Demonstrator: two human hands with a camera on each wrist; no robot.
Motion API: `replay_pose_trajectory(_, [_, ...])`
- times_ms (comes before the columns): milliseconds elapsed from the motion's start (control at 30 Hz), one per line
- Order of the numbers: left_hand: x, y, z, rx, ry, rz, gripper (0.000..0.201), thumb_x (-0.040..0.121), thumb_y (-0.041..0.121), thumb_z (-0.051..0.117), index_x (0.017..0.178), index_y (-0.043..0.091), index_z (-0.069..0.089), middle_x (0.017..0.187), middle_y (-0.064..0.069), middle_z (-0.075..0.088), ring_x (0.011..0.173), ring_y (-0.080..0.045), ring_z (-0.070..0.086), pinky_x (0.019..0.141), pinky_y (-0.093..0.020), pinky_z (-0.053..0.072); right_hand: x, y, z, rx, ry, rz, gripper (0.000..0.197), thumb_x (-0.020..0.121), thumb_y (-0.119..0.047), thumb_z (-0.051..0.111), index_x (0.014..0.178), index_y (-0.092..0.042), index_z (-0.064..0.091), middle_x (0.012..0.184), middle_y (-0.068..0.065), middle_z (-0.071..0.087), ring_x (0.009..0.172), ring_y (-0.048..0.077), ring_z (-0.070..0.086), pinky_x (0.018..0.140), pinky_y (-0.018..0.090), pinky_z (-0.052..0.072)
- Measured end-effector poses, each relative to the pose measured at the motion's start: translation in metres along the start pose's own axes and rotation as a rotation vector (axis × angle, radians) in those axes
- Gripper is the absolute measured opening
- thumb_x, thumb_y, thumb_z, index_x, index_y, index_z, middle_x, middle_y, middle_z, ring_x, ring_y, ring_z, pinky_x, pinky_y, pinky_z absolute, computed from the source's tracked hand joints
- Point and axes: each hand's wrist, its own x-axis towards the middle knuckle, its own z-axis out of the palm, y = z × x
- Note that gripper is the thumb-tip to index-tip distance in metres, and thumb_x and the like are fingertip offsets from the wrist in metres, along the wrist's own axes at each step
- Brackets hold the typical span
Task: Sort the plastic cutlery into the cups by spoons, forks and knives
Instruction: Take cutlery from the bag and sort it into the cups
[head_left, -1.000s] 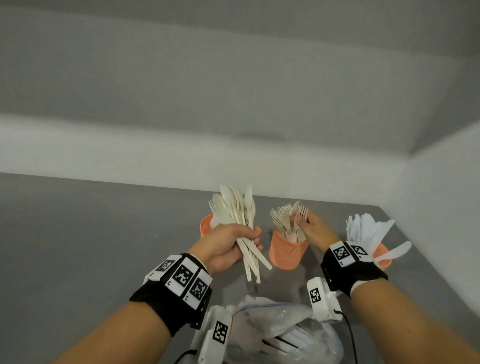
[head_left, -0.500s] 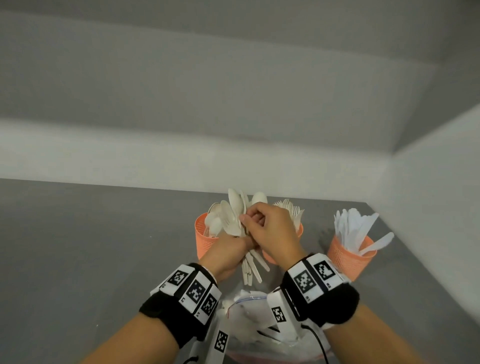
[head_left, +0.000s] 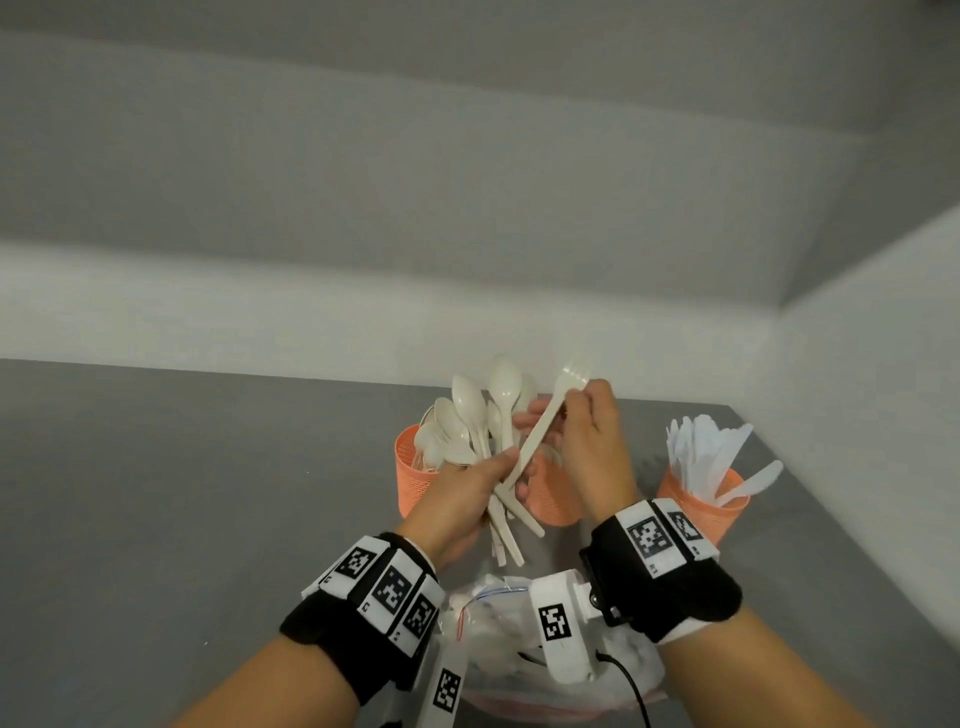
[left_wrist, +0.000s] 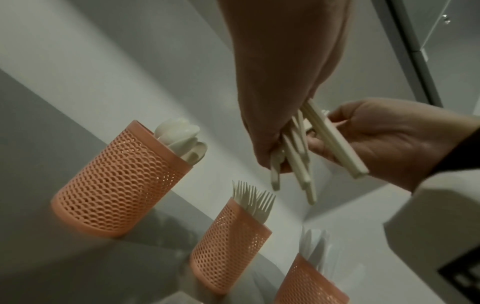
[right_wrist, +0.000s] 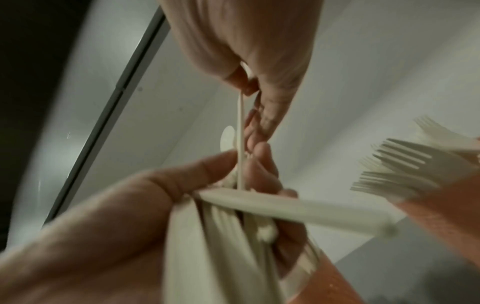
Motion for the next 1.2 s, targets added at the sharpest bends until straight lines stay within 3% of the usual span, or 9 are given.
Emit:
replay_pose_trajectory(133, [0.002, -0.004, -0.004, 0.074, 0.079, 0.001, 0.022, 0.093, 0.006, 0.05, 0.071, 0.007, 0.057, 0.051, -0.001, 0.055, 0.043, -0.01, 0.05, 0.061, -0.033, 0.046, 0.0, -0.01, -0.007, 0.235, 0.066, -0.068, 0.016, 0.099, -0.012, 0.029, 0.089, -0.012, 0.042, 0.069, 0.008, 0.053, 0.049, 0.013, 0.053, 0.044, 0.021, 0.046])
replay_pose_trajectory(200, [0.003, -0.007, -0.004, 0.131, 0.123, 0.037, 0.021, 0.091, 0.003, 0.051, 0.071, 0.008, 0.054, 0.05, 0.0, 0.052, 0.04, -0.009, 0.047, 0.059, -0.033, 0.044, -0.002, -0.008, -0.008, 0.104, -0.062, -0.102, 0.012, 0.098, -0.014, 0.04, 0.088, -0.016, 0.048, 0.065, 0.004, 0.048, 0.044, 0.006, 0.043, 0.04, 0.015, 0.036])
replay_pose_trajectory(367, [0.002, -0.014, 0.005, 0.279, 0.183, 0.232, 0.015, 0.092, 0.0, 0.043, 0.086, 0.004, 0.057, 0.061, -0.003, 0.051, 0.049, -0.013, 0.048, 0.04, -0.021, 0.038, -0.017, 0.02, 0.006, -0.408, -0.46, -0.111, 0.026, 0.075, -0.017, 0.075, 0.093, -0.018, 0.057, 0.073, -0.006, 0.058, 0.063, 0.009, 0.056, 0.057, 0.022, 0.049])
replay_pose_trajectory(500, [0.005, -0.02, 0.002, 0.419, 0.245, 0.304, 0.02, 0.085, 0.002, 0.053, 0.1, 0.012, 0.06, 0.066, 0.007, 0.058, 0.049, 0.002, 0.052, 0.045, -0.01, 0.038, -0.015, 0.03, 0.011, -0.487, -0.323, -0.197, 0.009, 0.09, -0.01, 0.051, 0.098, -0.016, 0.052, 0.081, -0.006, 0.057, 0.072, 0.002, 0.052, 0.063, 0.01, 0.041])
replay_pose_trajectory(633, [0.012, -0.016, -0.008, 0.343, 0.108, 0.263, 0.047, 0.074, 0.004, 0.072, 0.116, 0.017, 0.058, 0.095, -0.004, 0.072, 0.085, -0.011, 0.068, 0.07, -0.027, 0.055, -0.006, 0.034, 0.001, -0.199, -0.193, -0.048, 0.009, 0.092, -0.015, 0.049, 0.091, -0.02, 0.055, 0.078, -0.002, 0.059, 0.071, 0.002, 0.057, 0.072, 0.028, 0.047])
replay_pose_trajectory(700, [0.01, -0.011, -0.012, 0.326, 0.017, 0.224, 0.046, 0.073, 0.004, 0.074, 0.114, 0.02, 0.06, 0.098, -0.003, 0.072, 0.091, -0.012, 0.068, 0.079, -0.034, 0.057, -0.003, 0.029, -0.004, -0.115, -0.141, -0.028, 0.007, 0.093, -0.022, 0.047, 0.094, -0.023, 0.054, 0.098, 0.01, 0.064, 0.091, 0.019, 0.063, 0.09, 0.042, 0.05])
replay_pose_trajectory(867, [0.01, -0.006, -0.021, 0.264, 0.02, 0.12, 0.01, 0.085, 0.007, 0.064, 0.086, 0.013, 0.057, 0.052, 0.006, 0.051, 0.04, -0.004, 0.042, 0.044, -0.018, 0.038, 0.014, 0.0, -0.031, 0.252, -0.085, -0.053, 0.013, 0.098, -0.008, 0.035, 0.107, -0.013, 0.042, 0.094, 0.006, 0.065, 0.082, 0.017, 0.069, 0.072, 0.034, 0.058])
replay_pose_trajectory(1033, [0.015, -0.004, -0.027, 0.077, 0.01, 0.004, 0.008, 0.092, 0.015, 0.055, 0.096, 0.01, 0.059, 0.073, -0.006, 0.066, 0.045, -0.011, 0.053, 0.047, -0.022, 0.046, 0.047, -0.001, -0.059, 0.149, 0.134, -0.167, 0.033, 0.086, 0.009, 0.035, 0.094, -0.022, 0.042, 0.076, 0.001, 0.054, 0.064, 0.012, 0.054, 0.063, 0.022, 0.049])
replay_pose_trajectory(1200, [0.021, 0.001, -0.027, -0.079, -0.032, -0.111, 0.016, 0.095, 0.016, 0.049, 0.105, 0.008, 0.057, 0.088, -0.009, 0.073, 0.061, -0.018, 0.068, 0.055, -0.027, 0.056, 0.075, 0.028, -0.063, -0.047, 0.224, -0.143, 0.044, 0.082, 0.01, 0.038, 0.1, -0.029, 0.045, 0.083, -0.003, 0.051, 0.081, 0.014, 0.048, 0.084, 0.032, 0.042])
